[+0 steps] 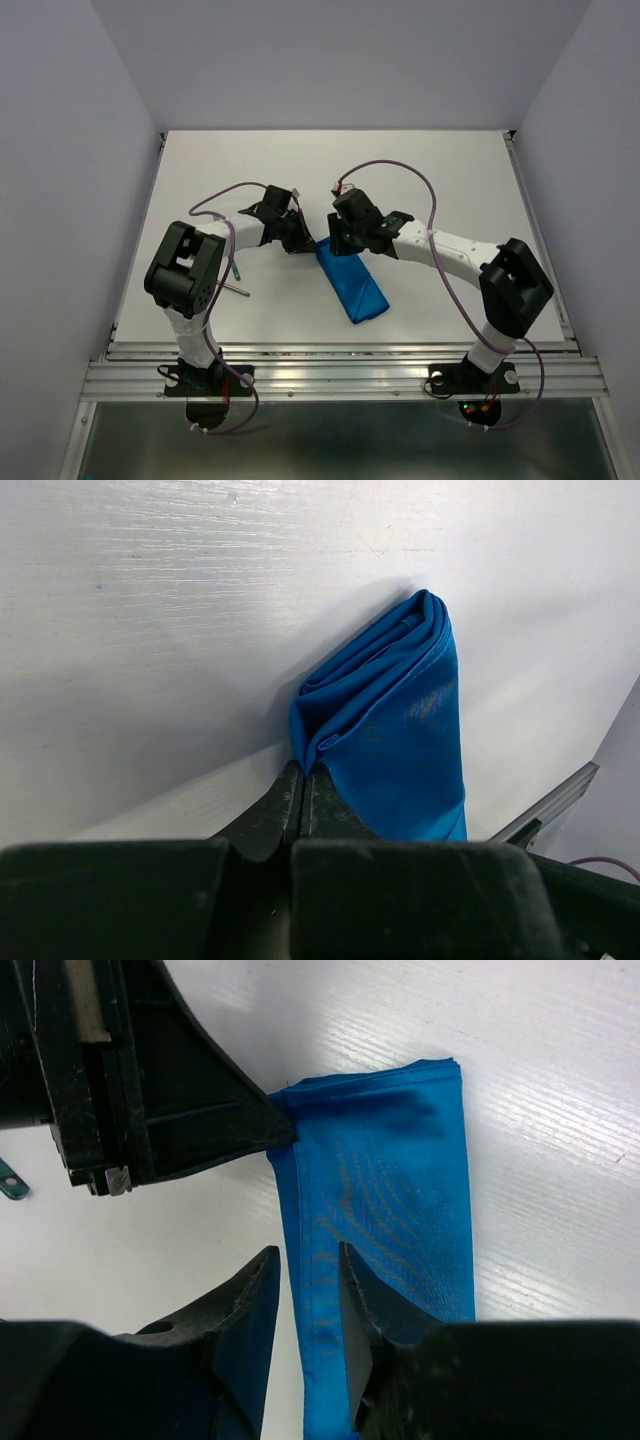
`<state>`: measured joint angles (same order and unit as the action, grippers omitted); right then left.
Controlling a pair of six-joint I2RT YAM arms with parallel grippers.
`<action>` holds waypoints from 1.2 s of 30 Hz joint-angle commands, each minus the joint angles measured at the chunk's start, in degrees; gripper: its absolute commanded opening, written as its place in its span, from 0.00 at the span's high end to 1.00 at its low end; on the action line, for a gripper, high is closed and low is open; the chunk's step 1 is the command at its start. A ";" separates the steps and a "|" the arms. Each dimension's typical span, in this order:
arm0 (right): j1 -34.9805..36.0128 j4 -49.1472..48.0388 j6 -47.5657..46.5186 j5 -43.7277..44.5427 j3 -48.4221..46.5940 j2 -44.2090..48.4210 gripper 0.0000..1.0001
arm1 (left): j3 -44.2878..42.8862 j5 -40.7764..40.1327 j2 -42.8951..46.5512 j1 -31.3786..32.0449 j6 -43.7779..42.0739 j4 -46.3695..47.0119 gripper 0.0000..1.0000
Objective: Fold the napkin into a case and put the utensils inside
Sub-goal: Grasp the top corner of the smaller rectangle folded napkin from the folded napkin.
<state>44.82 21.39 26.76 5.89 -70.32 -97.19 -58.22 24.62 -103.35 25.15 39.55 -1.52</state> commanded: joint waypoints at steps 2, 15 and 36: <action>3.43 -2.75 -4.70 2.80 -0.34 -1.95 0.62 | -2.25 0.16 2.28 0.34 0.26 -1.82 1.00; 7.65 -4.51 -7.34 6.94 -3.15 -8.80 0.57 | -1.81 0.78 3.51 0.34 0.79 -2.26 1.00; 9.23 -8.46 -4.71 15.11 -7.28 -14.96 0.59 | -1.29 0.95 3.77 0.34 1.32 -2.26 1.00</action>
<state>53.01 17.67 20.88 18.41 -74.72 -110.37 -58.54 23.20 -102.89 24.56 40.82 -3.46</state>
